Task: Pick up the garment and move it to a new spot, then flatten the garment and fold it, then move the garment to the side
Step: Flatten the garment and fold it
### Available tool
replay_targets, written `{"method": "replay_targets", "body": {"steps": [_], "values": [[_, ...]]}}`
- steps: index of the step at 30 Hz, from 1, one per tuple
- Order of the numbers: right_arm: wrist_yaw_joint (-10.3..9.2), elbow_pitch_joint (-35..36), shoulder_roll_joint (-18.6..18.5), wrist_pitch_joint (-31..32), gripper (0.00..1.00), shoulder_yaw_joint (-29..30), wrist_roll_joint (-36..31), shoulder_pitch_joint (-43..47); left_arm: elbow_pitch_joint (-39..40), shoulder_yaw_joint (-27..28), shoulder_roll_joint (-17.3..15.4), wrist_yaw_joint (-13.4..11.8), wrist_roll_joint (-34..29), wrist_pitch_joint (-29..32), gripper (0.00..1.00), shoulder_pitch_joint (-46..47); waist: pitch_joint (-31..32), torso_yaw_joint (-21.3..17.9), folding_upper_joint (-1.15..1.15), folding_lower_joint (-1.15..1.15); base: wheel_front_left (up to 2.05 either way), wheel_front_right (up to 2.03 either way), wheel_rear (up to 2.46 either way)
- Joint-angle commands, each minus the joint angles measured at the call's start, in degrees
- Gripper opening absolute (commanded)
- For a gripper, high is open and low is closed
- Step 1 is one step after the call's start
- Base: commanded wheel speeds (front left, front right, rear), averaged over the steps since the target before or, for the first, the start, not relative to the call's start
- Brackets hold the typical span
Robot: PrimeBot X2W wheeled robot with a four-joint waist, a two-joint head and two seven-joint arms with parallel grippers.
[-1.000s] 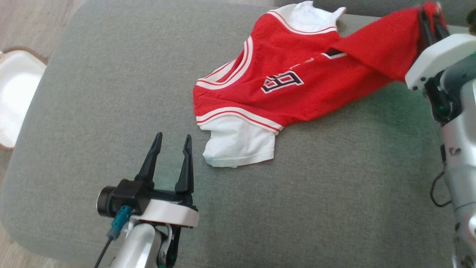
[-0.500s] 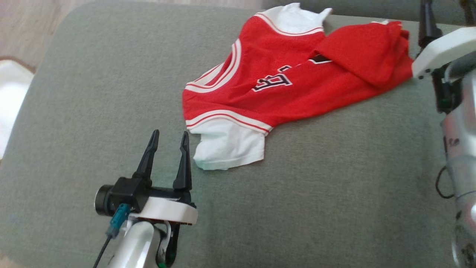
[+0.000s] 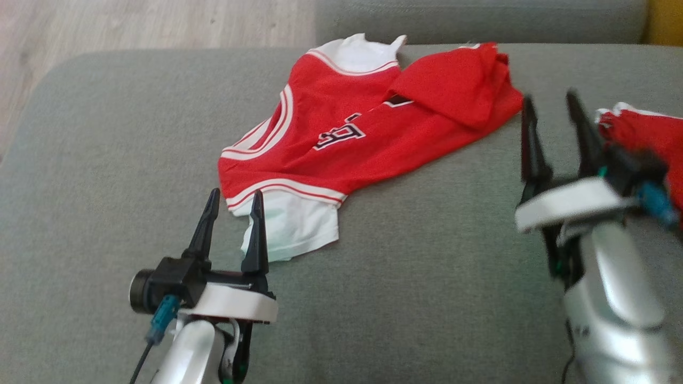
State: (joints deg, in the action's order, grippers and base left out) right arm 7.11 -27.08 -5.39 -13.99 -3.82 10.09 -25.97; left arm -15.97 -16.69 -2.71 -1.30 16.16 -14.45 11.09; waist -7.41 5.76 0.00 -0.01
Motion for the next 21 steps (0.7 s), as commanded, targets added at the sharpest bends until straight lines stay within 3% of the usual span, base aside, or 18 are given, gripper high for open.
{"method": "replay_targets", "body": {"steps": [1,10,21], "values": [[0.37,3.8,1.3,-0.7,1.00,-0.9,0.9,1.6,1.8,2.2,-0.2,0.1,-0.2,-0.5,1.00,0.1,1.3,-1.4,0.00,0.01,0.00,0.00,0.00],[0.37,7.9,2.5,-1.0,1.00,-3.7,4.2,11.8,1.3,2.6,-0.2,0.7,-0.1,-0.5,1.00,-0.7,2.5,-3.0,0.00,0.01,0.00,0.00,0.00],[0.37,10.8,2.5,-1.0,1.00,-3.9,3.8,12.9,-2.9,1.9,-0.2,0.6,-0.3,-0.5,1.00,-0.2,2.1,-3.1,0.00,0.01,0.00,0.00,0.00]]}}
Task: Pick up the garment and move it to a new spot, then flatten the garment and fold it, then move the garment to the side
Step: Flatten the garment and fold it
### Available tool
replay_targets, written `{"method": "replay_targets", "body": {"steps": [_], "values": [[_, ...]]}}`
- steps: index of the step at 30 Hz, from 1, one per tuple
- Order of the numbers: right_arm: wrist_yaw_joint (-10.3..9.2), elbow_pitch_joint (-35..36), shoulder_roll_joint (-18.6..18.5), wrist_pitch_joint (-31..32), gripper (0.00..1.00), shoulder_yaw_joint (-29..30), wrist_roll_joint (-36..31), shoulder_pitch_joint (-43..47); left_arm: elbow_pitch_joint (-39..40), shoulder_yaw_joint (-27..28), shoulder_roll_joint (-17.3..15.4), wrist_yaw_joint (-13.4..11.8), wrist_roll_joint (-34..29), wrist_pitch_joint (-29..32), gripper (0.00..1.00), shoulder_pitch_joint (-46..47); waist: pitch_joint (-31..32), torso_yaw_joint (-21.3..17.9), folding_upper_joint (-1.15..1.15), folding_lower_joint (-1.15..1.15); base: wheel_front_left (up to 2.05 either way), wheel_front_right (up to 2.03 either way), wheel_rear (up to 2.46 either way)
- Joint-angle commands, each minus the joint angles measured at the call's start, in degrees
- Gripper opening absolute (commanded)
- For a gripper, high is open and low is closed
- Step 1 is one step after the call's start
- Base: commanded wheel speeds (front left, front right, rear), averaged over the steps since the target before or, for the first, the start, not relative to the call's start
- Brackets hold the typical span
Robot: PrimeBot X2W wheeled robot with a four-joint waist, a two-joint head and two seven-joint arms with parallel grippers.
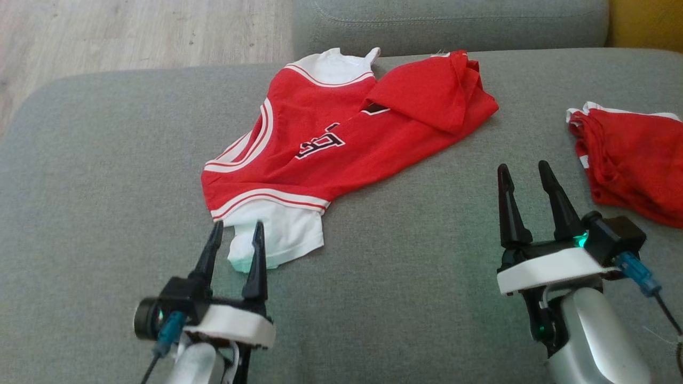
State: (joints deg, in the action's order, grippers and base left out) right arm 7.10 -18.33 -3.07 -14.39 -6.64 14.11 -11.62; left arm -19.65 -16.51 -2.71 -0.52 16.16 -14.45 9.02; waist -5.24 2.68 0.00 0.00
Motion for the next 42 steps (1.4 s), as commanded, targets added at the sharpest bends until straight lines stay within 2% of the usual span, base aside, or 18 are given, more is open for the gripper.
{"method": "replay_targets", "body": {"steps": [1,5,16,17,18,27,36,42], "values": [[0.39,2.1,0.2,-0.6,1.00,-1.2,-0.2,-1.5,-0.9,1.6,-0.2,-0.6,-0.3,-0.5,1.00,2.0,-0.1,-0.1,0.00,0.00,0.00,0.00,0.00],[0.39,2.2,0.2,-0.6,1.00,-2.0,0.0,-1.8,-8.0,1.5,-0.2,-1.9,0.1,2.3,1.00,3.9,-0.8,-0.9,0.00,0.00,0.00,0.00,0.00],[0.39,2.0,0.2,-0.6,1.00,-2.1,0.4,-2.1,-19.4,1.3,-0.4,-2.0,1.3,7.8,1.00,8.6,-2.2,-2.4,0.00,0.00,0.00,0.00,0.00],[0.39,2.0,0.2,-0.6,1.00,-2.1,0.4,-2.1,-19.8,1.4,-0.4,-2.0,1.5,7.7,0.22,8.9,-2.3,-2.4,0.00,0.00,0.00,0.00,0.00],[0.39,2.0,0.2,-0.6,1.00,-2.0,0.5,-2.1,-20.2,1.5,-0.6,-2.0,1.6,7.2,0.00,9.2,-2.3,-2.4,0.00,0.00,0.00,0.00,0.00],[0.39,1.2,0.2,-0.6,1.00,-1.4,0.3,-2.0,-18.8,4.5,-2.1,-3.6,2.8,1.2,0.00,9.8,-1.6,-1.4,0.00,0.00,0.00,0.00,0.00],[0.39,-0.1,0.2,-0.6,1.00,-1.3,0.6,-1.4,-8.7,10.7,-5.2,-7.6,2.6,-0.5,0.00,4.2,0.9,0.8,0.00,0.00,0.00,0.00,0.00],[0.39,-0.8,0.2,-0.6,1.00,-1.5,1.0,-0.9,-3.5,13.6,-6.3,-8.8,1.7,-0.5,0.00,-0.2,2.5,2.0,0.00,0.00,0.00,0.00,0.00]]}}
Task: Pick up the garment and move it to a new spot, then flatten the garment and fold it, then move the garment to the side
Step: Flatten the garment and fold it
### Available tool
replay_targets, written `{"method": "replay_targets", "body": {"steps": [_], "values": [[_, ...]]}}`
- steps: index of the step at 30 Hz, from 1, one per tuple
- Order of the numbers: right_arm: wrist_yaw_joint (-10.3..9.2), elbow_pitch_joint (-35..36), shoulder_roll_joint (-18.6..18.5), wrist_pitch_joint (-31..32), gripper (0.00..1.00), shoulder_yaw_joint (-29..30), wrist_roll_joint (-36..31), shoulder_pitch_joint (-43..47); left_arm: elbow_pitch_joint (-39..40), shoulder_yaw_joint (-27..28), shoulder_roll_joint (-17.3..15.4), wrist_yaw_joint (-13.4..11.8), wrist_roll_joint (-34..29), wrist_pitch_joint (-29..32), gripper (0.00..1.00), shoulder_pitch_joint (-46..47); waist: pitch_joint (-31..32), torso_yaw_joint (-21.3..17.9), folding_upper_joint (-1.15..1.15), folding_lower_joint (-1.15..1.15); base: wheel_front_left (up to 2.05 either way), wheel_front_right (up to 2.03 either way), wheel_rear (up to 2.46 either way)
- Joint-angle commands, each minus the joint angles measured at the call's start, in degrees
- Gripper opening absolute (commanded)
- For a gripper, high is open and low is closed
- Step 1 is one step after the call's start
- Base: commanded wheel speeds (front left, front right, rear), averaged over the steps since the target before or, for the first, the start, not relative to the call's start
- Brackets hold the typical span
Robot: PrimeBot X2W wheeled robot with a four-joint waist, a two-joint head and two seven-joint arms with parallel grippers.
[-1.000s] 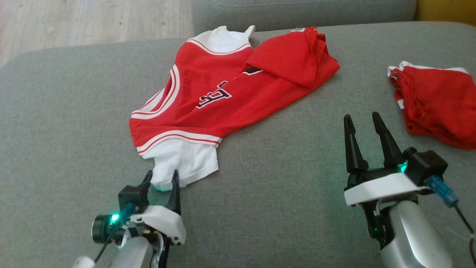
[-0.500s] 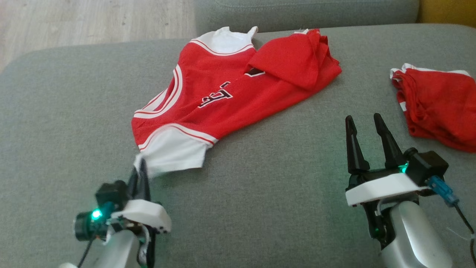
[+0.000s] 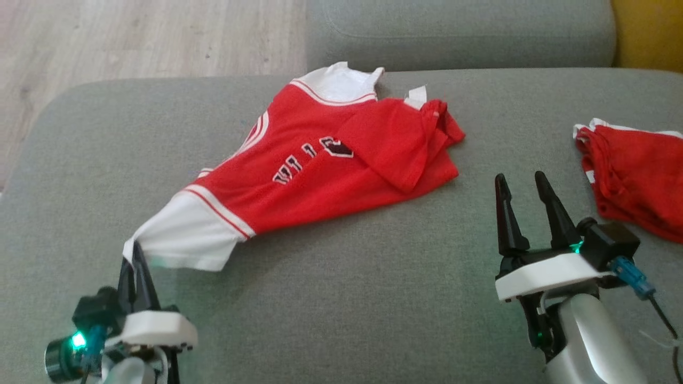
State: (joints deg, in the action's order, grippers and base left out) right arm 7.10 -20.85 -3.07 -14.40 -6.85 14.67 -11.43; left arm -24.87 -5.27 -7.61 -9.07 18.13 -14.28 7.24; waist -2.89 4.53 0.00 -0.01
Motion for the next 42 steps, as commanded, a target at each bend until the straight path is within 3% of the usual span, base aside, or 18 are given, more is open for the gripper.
{"method": "replay_targets", "body": {"steps": [1,2,3,15,22,32,42], "values": [[0.39,1.6,0.2,-0.6,1.00,-1.3,0.5,-1.1,1.7,2.2,-1.5,0.0,-0.4,-0.7,0.00,1.0,0.3,0.3,0.00,0.01,0.00,0.00,0.00],[0.39,1.6,0.2,-0.6,1.00,-1.4,0.6,-1.1,1.6,1.6,-1.6,0.7,-0.7,-0.7,0.36,0.8,0.3,0.5,0.00,0.01,0.00,0.00,0.00],[0.39,1.6,0.2,-0.6,1.00,-1.5,0.6,-1.0,1.7,1.2,-1.6,1.4,-0.7,-0.7,1.00,0.7,0.4,0.6,0.00,0.01,0.00,0.00,0.00],[0.39,0.6,0.2,-0.6,1.00,-2.3,-0.8,-1.6,11.1,-3.6,2.8,6.4,-4.0,-0.7,1.00,2.2,-1.8,2.8,0.00,0.01,0.00,0.00,0.00],[0.39,-3.3,0.1,2.5,1.00,-3.9,-2.3,-7.5,12.0,-6.9,4.3,8.5,-4.8,-0.7,1.00,3.6,-5.5,5.1,0.00,0.01,0.00,0.00,0.00],[0.39,-15.6,-1.8,7.4,1.00,-5.4,3.6,-17.5,11.0,-10.4,4.7,8.8,-3.6,-0.7,1.00,6.2,-9.0,8.6,0.00,0.01,0.00,0.00,0.00],[0.39,-23.8,-2.8,6.0,1.00,-9.7,8.8,-22.6,10.7,-12.4,4.7,7.8,-2.0,-0.7,1.00,6.8,-9.9,9.8,0.00,0.01,0.00,0.00,0.00]]}}
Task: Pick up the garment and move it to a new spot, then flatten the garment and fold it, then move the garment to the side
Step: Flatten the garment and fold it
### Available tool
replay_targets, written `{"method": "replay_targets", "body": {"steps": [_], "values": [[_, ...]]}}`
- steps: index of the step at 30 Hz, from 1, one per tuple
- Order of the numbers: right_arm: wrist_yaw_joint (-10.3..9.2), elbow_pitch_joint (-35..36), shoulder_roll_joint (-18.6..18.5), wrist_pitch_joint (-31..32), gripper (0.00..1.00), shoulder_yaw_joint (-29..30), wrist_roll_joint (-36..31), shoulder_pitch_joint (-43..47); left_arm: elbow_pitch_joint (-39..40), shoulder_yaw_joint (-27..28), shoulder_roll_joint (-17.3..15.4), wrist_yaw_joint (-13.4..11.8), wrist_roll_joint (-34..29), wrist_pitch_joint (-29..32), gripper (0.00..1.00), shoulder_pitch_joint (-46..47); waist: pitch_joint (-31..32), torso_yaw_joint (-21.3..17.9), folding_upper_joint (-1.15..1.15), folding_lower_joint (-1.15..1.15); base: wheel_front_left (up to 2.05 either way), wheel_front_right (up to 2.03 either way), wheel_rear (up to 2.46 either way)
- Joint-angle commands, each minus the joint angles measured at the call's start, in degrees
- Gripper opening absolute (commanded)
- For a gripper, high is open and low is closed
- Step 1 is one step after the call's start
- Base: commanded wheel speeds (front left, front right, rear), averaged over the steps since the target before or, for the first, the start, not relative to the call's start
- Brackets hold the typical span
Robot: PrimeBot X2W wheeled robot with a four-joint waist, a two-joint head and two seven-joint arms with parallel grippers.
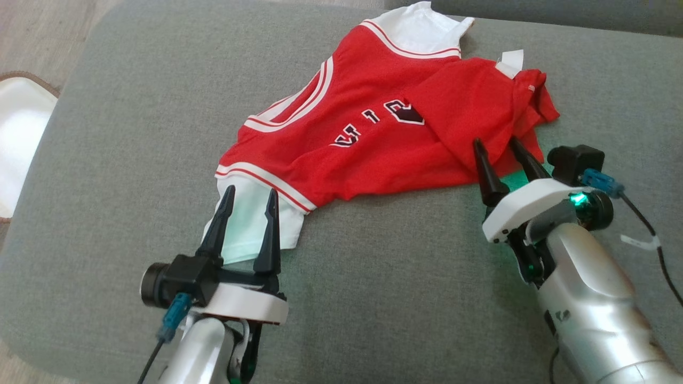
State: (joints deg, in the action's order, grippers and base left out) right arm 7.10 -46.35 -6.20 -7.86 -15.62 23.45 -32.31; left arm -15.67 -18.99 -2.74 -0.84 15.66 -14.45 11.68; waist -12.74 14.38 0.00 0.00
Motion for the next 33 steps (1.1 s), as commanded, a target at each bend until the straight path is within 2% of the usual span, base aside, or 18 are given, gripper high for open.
{"method": "replay_targets", "body": {"steps": [1,8,9,10,11,20,24,30,33], "values": [[0.39,1.3,0.2,-0.9,1.00,-1.5,0.5,-2.1,1.5,1.2,-0.1,-0.4,0.5,-0.5,1.00,2.5,-0.1,0.0,0.00,0.00,0.00,0.00,0.00],[0.39,-1.6,-0.6,-2.7,1.00,-5.1,3.3,-4.4,1.2,0.7,-0.1,-0.4,0.6,-0.5,1.00,2.8,-0.5,-0.1,0.00,0.00,0.00,0.00,0.00],[0.39,-1.9,-0.6,-2.9,0.86,-5.6,3.7,-4.6,1.2,0.7,-0.1,-0.4,0.6,-0.5,1.00,2.8,-0.6,-0.1,0.00,0.00,0.00,0.00,0.00],[0.39,-2.1,-0.7,-3.2,0.39,-6.3,4.0,-4.9,1.2,0.6,-0.1,-0.4,0.6,-0.5,1.00,2.9,-0.6,-0.2,0.00,0.00,0.00,0.00,0.00],[0.39,-2.2,-0.8,-3.6,0.00,-6.9,4.3,-5.1,1.2,0.6,-0.1,-0.4,0.6,-0.5,1.00,2.9,-0.6,-0.2,0.00,0.00,0.00,0.00,0.00],[0.39,0.0,-1.6,-6.7,0.00,-11.0,6.2,-5.0,0.5,1.5,-0.1,-0.4,0.3,-0.5,1.00,1.8,1.3,-2.0,0.00,0.00,0.00,0.00,0.00],[0.39,5.1,-2.1,-7.1,0.00,-11.3,6.1,-3.5,0.6,2.1,-0.1,-0.4,0.1,-0.5,1.00,1.0,2.9,-3.4,0.00,0.00,0.00,0.00,0.00],[0.39,15.9,-3.1,-7.1,0.00,-8.5,3.7,-0.9,1.0,3.0,-0.1,-0.3,0.1,-0.5,1.00,-0.6,5.4,-5.5,0.00,0.00,0.00,0.00,0.00],[0.39,18.7,-3.5,-7.1,0.00,-7.4,2.6,-0.4,1.2,3.2,-0.1,-0.3,0.1,-0.5,1.00,-1.2,6.1,-6.1,0.00,0.00,0.00,0.00,0.00]]}}
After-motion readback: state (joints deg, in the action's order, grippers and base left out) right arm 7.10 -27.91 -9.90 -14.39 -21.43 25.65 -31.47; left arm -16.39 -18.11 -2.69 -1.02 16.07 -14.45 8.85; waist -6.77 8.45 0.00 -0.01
